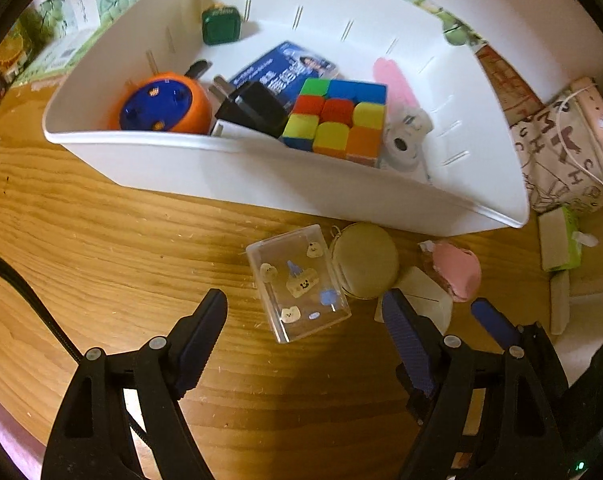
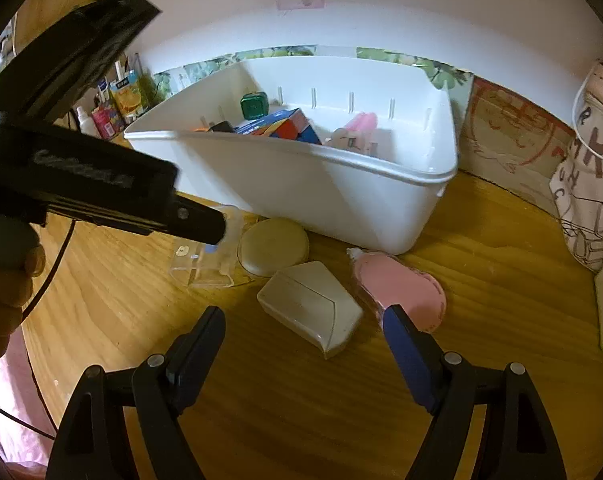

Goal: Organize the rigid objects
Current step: 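Grasp the clear plastic box with the left tool while the right tool grasps the white scoop piece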

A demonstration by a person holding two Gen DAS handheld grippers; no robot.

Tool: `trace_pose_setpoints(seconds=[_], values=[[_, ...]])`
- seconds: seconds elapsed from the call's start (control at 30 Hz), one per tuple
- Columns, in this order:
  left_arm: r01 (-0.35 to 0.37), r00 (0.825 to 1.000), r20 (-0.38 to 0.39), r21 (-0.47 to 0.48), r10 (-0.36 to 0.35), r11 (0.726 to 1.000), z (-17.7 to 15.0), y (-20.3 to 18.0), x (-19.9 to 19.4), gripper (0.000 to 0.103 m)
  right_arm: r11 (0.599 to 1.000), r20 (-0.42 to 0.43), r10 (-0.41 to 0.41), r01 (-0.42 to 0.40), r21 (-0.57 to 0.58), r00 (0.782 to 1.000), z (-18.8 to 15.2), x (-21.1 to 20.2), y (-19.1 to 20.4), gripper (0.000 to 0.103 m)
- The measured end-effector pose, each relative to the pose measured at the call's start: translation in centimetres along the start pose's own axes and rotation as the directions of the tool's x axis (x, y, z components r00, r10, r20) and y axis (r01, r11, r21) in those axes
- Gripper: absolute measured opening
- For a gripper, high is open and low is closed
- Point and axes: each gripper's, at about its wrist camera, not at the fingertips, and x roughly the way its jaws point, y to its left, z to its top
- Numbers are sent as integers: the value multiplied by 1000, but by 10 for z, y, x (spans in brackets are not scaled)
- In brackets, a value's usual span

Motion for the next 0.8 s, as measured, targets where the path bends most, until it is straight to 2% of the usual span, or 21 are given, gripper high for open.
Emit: trace_pose_setpoints(seconds=[0.57,0.8], values=[[13,997,-80,-79,-19,997,10,9,32,80,998,-59,-12,9,-56,998,0,31,7,82],[7,997,-71,-56,-11,998,16,3,36,73,997,-56,-21,17,-71,998,1,37,9,82]])
